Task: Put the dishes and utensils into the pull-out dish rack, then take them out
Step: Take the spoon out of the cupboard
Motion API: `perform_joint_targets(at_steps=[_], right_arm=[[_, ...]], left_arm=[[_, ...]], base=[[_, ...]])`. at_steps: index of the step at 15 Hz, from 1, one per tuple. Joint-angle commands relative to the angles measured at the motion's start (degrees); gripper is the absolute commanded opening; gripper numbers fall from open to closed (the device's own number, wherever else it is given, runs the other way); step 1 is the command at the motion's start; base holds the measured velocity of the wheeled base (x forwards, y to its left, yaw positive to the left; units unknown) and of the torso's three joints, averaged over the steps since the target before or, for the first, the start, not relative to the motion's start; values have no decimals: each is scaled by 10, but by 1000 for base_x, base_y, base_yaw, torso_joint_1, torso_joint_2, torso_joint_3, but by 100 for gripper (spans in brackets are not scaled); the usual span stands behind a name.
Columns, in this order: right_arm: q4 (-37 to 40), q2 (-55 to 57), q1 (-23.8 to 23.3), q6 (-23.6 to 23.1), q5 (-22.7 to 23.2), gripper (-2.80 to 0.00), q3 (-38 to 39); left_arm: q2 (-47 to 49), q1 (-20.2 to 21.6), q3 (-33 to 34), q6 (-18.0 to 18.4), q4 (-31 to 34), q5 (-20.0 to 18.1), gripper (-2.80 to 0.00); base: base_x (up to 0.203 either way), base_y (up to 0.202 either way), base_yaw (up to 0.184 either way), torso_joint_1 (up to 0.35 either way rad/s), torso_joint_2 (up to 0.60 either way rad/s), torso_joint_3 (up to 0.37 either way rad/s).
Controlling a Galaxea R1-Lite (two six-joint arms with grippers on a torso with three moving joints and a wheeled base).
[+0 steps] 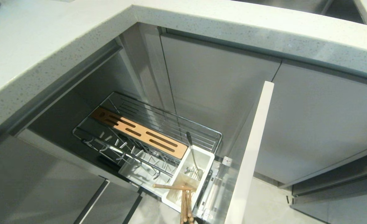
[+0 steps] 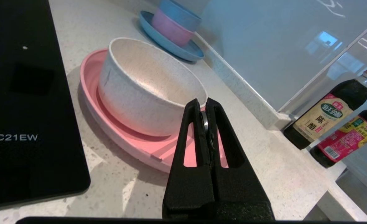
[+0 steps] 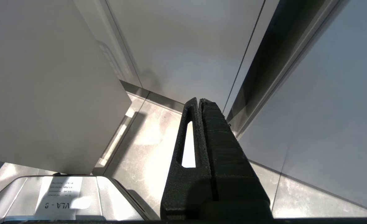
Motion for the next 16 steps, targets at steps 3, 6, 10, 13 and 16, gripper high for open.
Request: perform_joint_targets(at_steps=[3,6,10,13,16], right_arm=[[0,0,0,0,0,-280,1],[0,0,0,0,0,-280,1],[0,0,0,0,0,-280,1],[0,0,0,0,0,-280,1],[0,0,0,0,0,-280,1]], left_arm=[[-2,0,4,-5,26,1,-280],[-2,1,4,-4,42,1,-280],[-8,1,-4,-4,39,4,-280],[-11,3,-3,1,44,5,-280],[-13,4,-4,-3,43,5,0]], base=[[0,0,0,0,0,0],[0,0,0,0,0,0],[0,0,0,0,0,0],[0,0,0,0,0,0],[0,0,0,0,0,0]])
